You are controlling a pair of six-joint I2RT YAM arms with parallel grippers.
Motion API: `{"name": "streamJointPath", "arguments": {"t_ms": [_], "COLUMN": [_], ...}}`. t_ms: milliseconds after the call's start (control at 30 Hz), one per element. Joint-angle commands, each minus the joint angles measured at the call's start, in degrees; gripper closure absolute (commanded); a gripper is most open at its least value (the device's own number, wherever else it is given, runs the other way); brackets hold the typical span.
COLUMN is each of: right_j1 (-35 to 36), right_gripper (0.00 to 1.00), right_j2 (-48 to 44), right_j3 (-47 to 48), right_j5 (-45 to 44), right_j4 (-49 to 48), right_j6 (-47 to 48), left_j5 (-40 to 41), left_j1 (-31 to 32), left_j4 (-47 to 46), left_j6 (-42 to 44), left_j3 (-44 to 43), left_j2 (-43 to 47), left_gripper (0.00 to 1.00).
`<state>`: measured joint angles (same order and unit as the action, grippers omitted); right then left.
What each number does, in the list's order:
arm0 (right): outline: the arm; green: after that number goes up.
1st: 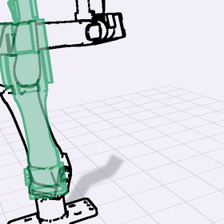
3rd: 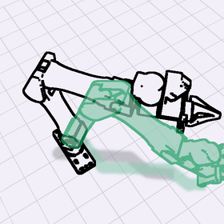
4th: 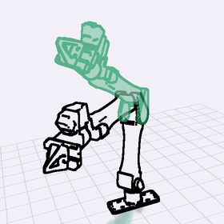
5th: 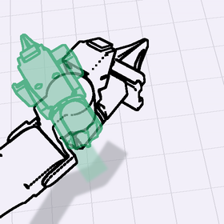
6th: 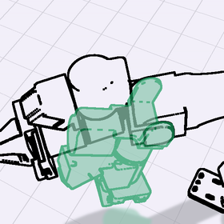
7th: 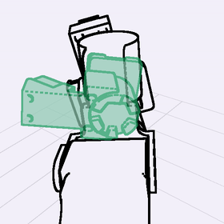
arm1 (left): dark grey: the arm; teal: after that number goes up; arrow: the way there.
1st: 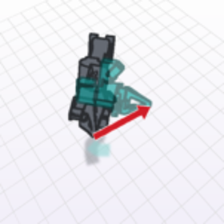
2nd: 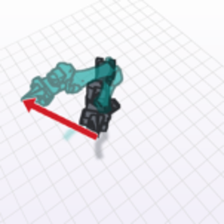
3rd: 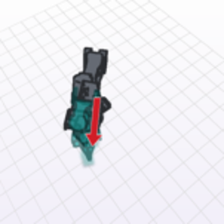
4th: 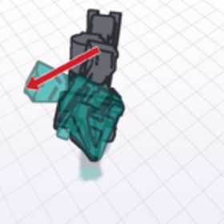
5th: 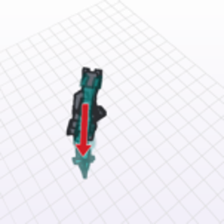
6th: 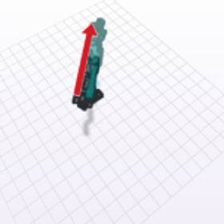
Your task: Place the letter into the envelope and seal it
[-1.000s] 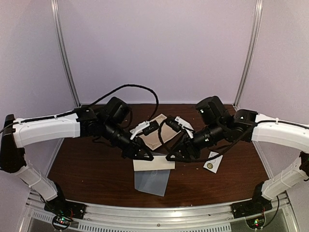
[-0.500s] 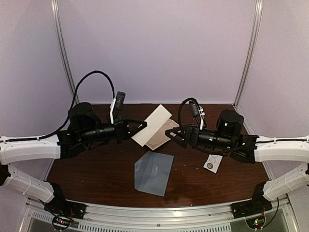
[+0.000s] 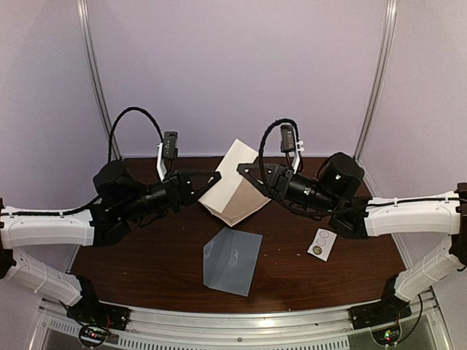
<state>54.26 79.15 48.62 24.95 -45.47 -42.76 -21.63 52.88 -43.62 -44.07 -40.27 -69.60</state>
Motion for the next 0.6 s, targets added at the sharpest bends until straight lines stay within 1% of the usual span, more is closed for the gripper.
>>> {"name": "streamJointPath", "arguments": {"t_ms": [0, 33, 67, 100, 167, 233, 300, 367, 500, 567], "right_j1": [0.3, 0.3, 0.3, 0.3, 0.2, -0.2, -0.8, -1.3, -1.6, -1.7], "right_gripper": [0.93, 1.00, 1.00, 1.00, 1.00, 1.00, 1.00, 1.00, 1.00, 1.00], "right_j2": [0.5, 0.4, 0.3, 0.0, -1.0, -2.0, -2.2, -2.0, -1.7, -1.7], "right_j3": [1.7, 1.8, 1.8, 1.8, 2.1, 3.3, 5.5, 7.6, 9.7, 10.5], "right_j5": [2.8, 3.0, 3.1, 3.1, 2.8, 2.5, 3.2, 4.4, 7.6, 9.1], "right_j4": [-5.0, -4.5, -3.7, -2.8, 0.6, 6.2, 13.0, 19.2, 25.4, 27.4], "right_j6": [-1.0, -0.7, -0.3, 0.3, 2.1, 4.4, 6.8, 8.9, 11.8, 13.0], "left_j5": [-0.3, -0.6, -1.0, -1.5, -2.1, -2.3, -2.6, -3.9, -6.3, -6.6], "left_j1": [0.2, 0.2, 0.2, 0.2, 0.2, 0.1, 0.0, -0.3, -1.2, -1.5], "left_j4": [-1.4, -0.8, -0.2, 0.4, 2.7, 5.5, 8.7, 10.9, 11.8, 12.8], "left_j6": [-0.7, -0.7, -0.7, -0.6, 0.1, 1.2, 2.2, 3.0, 3.1, 3.3], "left_j3": [-0.2, -0.4, -0.5, -0.8, -1.8, -2.9, -4.1, -4.9, -5.2, -5.4], "left_j2": [-1.4, -1.6, -1.9, -2.2, -2.3, -2.0, -1.9, -2.2, -2.1, -2.0], "left_gripper": [1.00, 1.00, 1.00, 0.96, 0.79, 0.67, 0.60, 0.59, 0.65, 0.71]}}
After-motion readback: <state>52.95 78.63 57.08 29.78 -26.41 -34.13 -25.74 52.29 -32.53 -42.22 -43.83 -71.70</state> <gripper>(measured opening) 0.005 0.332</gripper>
